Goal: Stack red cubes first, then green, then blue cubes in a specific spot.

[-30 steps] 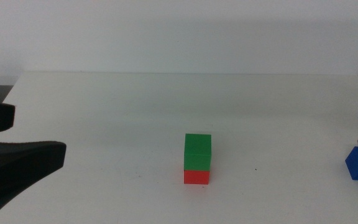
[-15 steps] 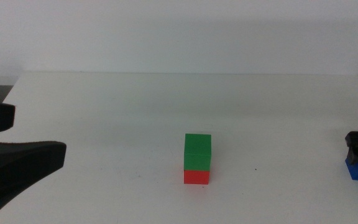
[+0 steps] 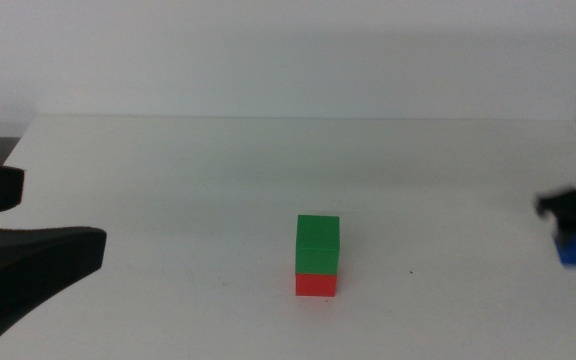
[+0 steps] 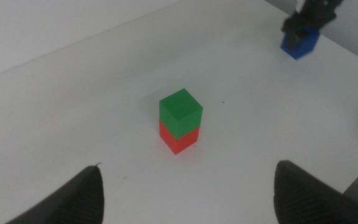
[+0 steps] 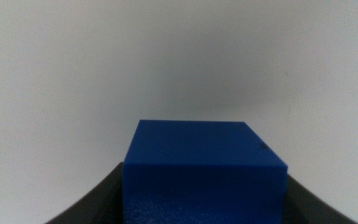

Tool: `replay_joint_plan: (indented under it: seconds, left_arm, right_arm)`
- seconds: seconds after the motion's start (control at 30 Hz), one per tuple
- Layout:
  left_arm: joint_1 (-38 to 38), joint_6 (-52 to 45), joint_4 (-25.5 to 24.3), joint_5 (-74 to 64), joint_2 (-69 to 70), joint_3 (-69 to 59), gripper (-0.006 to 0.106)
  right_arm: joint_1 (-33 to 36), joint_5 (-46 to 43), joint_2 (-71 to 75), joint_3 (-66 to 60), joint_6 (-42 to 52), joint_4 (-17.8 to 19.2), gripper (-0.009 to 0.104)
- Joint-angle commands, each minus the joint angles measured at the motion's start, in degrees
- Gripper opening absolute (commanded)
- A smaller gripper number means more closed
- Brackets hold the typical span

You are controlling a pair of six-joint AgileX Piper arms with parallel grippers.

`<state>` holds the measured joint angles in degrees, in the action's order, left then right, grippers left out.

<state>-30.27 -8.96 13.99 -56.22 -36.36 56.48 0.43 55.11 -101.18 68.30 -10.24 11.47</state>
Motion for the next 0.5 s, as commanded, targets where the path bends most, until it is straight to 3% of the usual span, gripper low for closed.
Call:
replay_joint_plan:
  seconds: [0.0, 0.07, 0.27, 0.47]
  left_arm:
    - [0.07, 0.24, -0.21, 0.77, 0.24, -0.28, 0.094]
    - [0.07, 0.24, -0.21, 0.77, 0.24, -0.28, 0.094]
    - [0.07, 0.24, -0.21, 0.77, 0.24, -0.28, 0.094]
    - [0.07, 0.24, -0.21, 0.77, 0.24, -0.28, 0.094]
  right_arm:
    - [6.92, 6.66, 4.20, 4.22, -8.29, 3.10, 0.018]
    - [14.31, 14.58, 5.30, 10.27, -17.31, 3.89, 0.017]
    - [33.16, 14.85, 3.74, 22.14, -30.29, 5.09, 0.017]
    - [44.06, 14.85, -0.07, 22.67, -34.51, 4.92, 0.017]
